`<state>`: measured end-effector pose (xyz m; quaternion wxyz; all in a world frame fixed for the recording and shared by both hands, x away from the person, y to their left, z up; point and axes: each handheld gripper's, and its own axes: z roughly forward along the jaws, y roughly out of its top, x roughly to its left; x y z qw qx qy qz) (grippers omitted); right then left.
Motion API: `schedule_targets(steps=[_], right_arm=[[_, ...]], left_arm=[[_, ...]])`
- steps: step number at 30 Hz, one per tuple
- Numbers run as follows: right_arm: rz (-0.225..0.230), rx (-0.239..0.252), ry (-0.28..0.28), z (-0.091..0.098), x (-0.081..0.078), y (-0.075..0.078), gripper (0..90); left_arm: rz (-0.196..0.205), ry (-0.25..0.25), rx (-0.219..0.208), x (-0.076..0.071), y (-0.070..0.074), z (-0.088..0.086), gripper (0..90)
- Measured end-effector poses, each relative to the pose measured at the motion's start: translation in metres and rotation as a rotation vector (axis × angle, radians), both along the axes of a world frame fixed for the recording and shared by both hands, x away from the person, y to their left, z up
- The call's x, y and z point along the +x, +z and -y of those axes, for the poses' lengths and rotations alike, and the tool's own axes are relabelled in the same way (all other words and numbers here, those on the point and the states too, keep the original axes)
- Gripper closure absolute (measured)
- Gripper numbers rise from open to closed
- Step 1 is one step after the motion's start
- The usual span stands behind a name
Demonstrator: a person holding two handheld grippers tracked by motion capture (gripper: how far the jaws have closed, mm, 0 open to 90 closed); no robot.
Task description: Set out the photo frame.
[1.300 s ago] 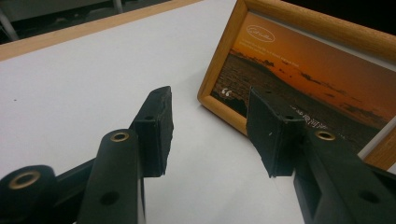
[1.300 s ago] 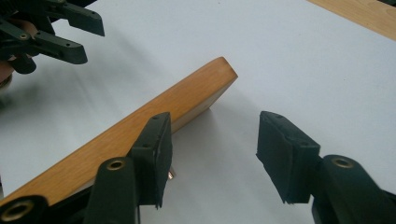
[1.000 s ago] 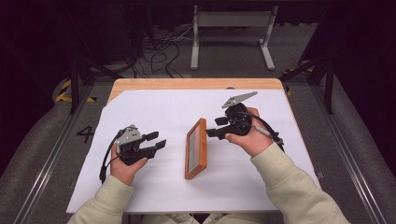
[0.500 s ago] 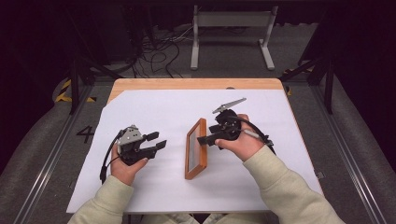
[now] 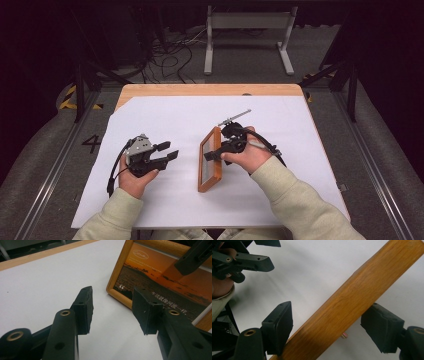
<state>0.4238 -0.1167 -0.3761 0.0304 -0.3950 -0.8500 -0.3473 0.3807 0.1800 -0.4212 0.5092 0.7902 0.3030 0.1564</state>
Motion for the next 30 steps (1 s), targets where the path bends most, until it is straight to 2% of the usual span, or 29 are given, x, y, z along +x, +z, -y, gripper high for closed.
schedule_targets(steps=[12,16,22,27,30], right_arm=[[-0.007,-0.021,-0.015,-0.006,-0.001,-0.004,30.5],[-0.029,-0.043,-0.018,-0.010,-0.001,-0.007,34.6],[-0.037,-0.055,-0.028,-0.013,0.000,-0.009,34.9],[-0.081,-0.051,-0.062,-0.012,0.000,-0.007,40.6],[-0.099,-0.052,-0.090,-0.011,0.001,-0.006,48.1]], left_arm=[[-0.003,-0.008,0.000,0.000,-0.001,0.001,52.2],[-0.002,-0.009,-0.001,0.000,-0.001,0.001,52.3],[-0.004,-0.004,-0.009,0.000,-0.001,0.001,52.3],[-0.001,-0.004,-0.006,0.000,0.000,0.000,52.5],[-0.002,-0.002,-0.007,-0.001,0.000,0.000,52.5]])
